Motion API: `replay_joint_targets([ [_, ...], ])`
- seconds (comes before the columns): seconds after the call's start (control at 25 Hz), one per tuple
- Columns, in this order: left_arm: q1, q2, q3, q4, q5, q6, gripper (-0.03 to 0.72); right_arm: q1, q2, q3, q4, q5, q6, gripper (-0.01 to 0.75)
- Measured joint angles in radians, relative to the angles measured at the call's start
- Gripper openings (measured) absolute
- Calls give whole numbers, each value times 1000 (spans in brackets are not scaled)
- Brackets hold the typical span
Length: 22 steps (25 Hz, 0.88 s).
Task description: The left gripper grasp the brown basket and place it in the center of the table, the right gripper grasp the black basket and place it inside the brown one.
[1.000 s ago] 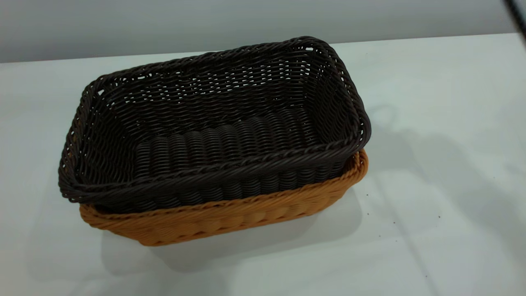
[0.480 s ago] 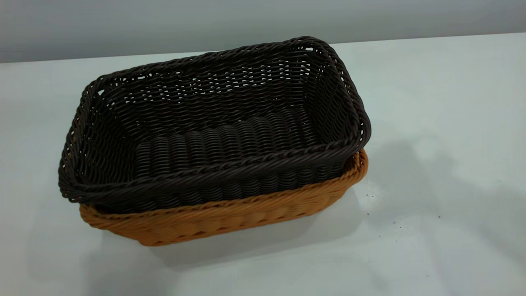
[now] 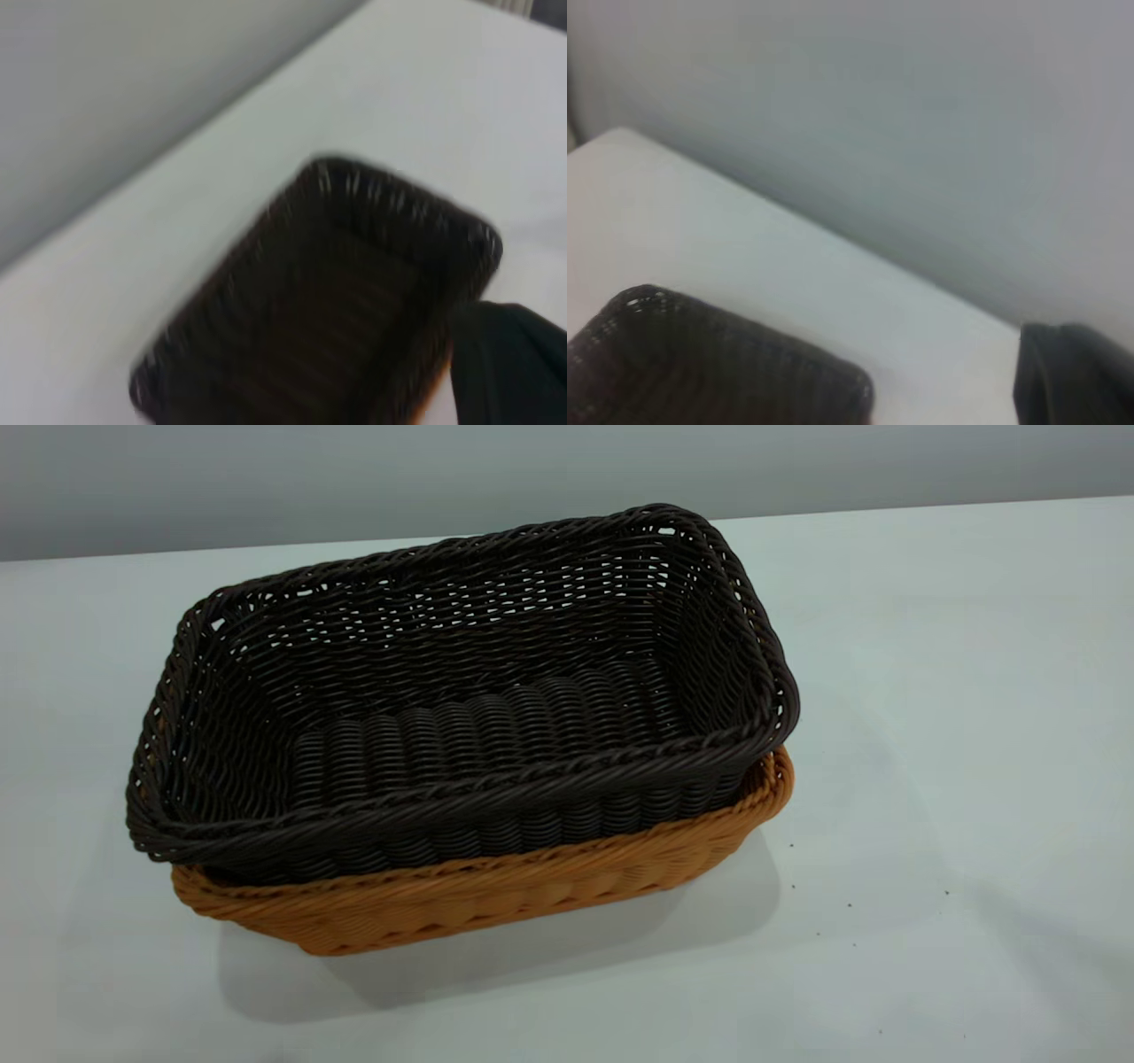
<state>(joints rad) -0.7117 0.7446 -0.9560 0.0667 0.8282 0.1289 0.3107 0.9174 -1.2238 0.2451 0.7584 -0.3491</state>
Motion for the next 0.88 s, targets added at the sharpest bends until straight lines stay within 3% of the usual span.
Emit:
replay_joint_targets([
  [0.12,0,-67,87,14,3,-59,-1,0,-151,124,0,-2,-15,4],
  [0.32,0,-184,167,10,68,-129,-1,0,-389,316,1,126,27,4],
  [0.52,0,-289,234,-39,113,-129,-1,0,-579,482,-34,168,141,4],
  [0.88,0,-390,294,-67,221,-129,-1,0,-824,684,-158,271,303,4],
])
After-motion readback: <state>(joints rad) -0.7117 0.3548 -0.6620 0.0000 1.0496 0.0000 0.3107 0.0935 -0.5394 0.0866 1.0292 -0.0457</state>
